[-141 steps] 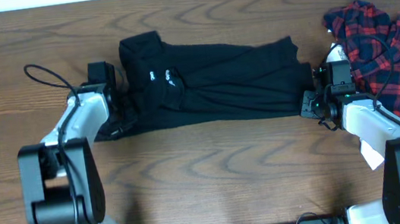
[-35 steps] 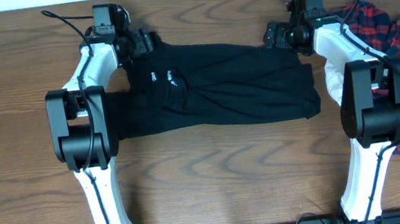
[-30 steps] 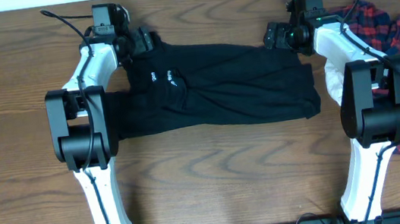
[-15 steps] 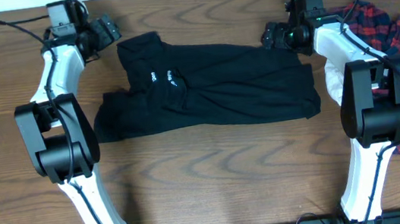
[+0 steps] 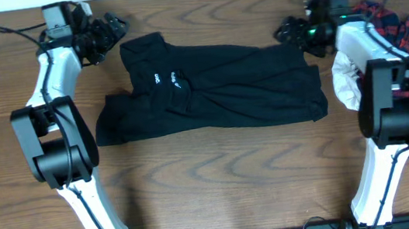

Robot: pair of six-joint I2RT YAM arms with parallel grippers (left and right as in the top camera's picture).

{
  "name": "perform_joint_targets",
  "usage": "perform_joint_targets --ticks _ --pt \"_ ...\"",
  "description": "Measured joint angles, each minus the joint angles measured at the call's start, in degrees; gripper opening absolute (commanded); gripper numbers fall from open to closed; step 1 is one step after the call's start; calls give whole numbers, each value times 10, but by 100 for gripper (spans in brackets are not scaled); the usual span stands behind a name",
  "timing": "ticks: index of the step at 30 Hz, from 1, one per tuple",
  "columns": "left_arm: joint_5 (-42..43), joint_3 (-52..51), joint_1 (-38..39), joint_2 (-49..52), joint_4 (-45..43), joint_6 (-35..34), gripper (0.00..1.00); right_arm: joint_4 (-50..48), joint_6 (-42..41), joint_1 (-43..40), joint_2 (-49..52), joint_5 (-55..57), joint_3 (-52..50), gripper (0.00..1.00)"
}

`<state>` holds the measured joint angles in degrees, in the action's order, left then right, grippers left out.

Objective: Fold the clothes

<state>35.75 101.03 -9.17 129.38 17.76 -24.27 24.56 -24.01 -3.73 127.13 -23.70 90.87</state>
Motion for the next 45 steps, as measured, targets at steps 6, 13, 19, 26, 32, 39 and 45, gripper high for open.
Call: perform_joint_targets --ticks 6,13,19,26,32,39,45 --pt "74 0 -25 18 0 -30 96 9 -6 -56 0 -37 0 98" --pt "103 0 -21 32 16 -43 96 49 -5 -73 0 -72 1 98" --pt "108 0 -21 51 19 -62 96 89 -3 -73 0 -99 4 97" --pt "113 1 -21 67 10 -76 96 109 6 -66 0 -122 5 97" --pt "99 0 -19 67 -16 -88 96 120 8 -45 0 -129 5 98" --pt "90 0 -12 67 -22 -90 90 121 10 -26 0 -127 4 78" --pt "89 0 -8 67 -21 -95 79 118 12 -21 0 -122 4 79"
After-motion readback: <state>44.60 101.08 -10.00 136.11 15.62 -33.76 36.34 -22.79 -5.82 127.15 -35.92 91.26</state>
